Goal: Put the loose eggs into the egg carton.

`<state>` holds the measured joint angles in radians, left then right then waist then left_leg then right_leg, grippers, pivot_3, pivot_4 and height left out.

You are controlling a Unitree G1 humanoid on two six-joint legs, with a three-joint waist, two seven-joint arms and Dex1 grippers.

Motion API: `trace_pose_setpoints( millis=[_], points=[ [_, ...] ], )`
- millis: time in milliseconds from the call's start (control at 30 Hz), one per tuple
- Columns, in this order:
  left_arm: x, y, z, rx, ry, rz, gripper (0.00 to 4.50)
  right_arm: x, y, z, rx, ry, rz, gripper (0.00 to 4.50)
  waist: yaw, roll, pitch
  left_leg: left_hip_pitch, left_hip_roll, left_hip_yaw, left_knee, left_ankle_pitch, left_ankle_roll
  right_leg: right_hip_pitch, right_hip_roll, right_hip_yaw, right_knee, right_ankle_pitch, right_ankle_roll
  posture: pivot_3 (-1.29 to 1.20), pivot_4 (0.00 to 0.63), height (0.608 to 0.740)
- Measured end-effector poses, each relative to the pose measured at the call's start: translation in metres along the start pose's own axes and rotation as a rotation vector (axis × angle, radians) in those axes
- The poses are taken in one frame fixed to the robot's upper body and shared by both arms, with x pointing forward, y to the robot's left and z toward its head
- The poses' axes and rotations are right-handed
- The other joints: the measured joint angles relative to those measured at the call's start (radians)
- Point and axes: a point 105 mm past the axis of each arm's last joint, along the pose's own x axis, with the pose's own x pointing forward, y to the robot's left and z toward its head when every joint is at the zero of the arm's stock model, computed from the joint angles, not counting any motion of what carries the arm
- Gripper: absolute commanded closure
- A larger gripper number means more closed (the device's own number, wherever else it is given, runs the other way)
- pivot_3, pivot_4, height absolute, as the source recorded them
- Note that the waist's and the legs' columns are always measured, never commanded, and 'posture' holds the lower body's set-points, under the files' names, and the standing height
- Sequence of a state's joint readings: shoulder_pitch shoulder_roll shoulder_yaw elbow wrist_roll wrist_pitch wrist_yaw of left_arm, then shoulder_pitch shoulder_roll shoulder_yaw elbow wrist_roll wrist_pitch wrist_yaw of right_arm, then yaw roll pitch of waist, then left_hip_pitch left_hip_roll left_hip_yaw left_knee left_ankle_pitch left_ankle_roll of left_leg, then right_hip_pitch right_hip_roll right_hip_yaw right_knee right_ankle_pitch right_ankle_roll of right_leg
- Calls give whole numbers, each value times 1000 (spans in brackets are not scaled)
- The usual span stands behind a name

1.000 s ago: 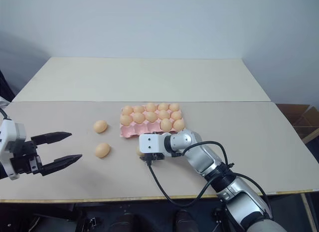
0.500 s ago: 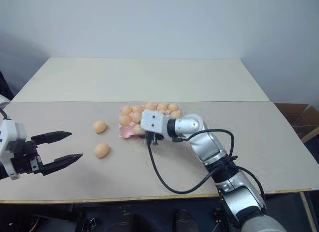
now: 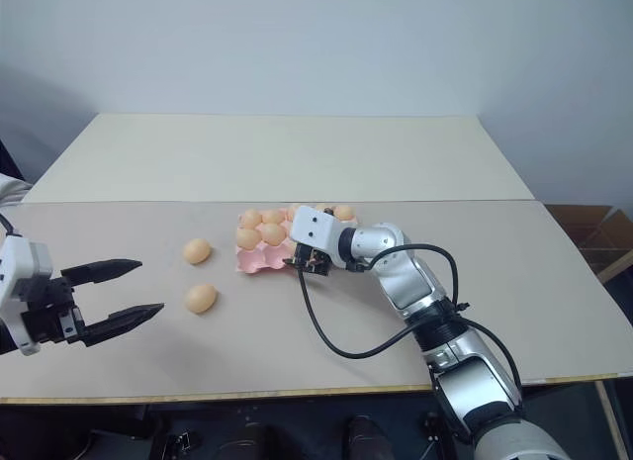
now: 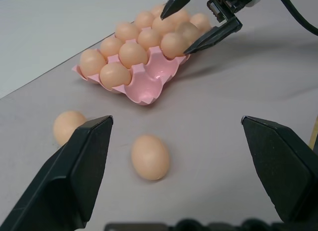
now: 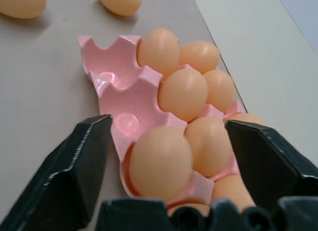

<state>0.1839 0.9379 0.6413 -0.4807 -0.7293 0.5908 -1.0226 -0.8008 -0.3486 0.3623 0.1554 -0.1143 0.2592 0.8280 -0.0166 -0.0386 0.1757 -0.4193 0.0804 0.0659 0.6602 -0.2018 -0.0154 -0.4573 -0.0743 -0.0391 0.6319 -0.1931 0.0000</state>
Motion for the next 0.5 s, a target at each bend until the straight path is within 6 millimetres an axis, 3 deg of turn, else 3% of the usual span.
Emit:
trace_pose_setpoints(
  millis=[100,233,333,500],
  points=[
    [2,0,0,2,-2,-2,0,-13,-11,1,0,-1,-30,20,5,0,0,0,0,0,0,0,0,0,0,0,-1,0,0,0,150,740],
    [3,0,0,-1,-2,-6,0,-48,-26,16,49,-86,-39,20,7,0,0,-1,0,0,0,0,0,0,-1,0,-2,0,0,0,150,740],
    [0,-2,-7,-27,19,-13,0,-84,-23,16,89,-125,1,20,9,0,0,-1,0,0,0,0,0,0,-1,0,-2,0,0,0,150,740],
    [-11,1,-13,-50,38,25,0,-141,-11,-1,128,-81,92,20,10,0,0,1,0,0,0,0,0,1,-1,0,-2,-3,-4,0,150,740]
  ],
)
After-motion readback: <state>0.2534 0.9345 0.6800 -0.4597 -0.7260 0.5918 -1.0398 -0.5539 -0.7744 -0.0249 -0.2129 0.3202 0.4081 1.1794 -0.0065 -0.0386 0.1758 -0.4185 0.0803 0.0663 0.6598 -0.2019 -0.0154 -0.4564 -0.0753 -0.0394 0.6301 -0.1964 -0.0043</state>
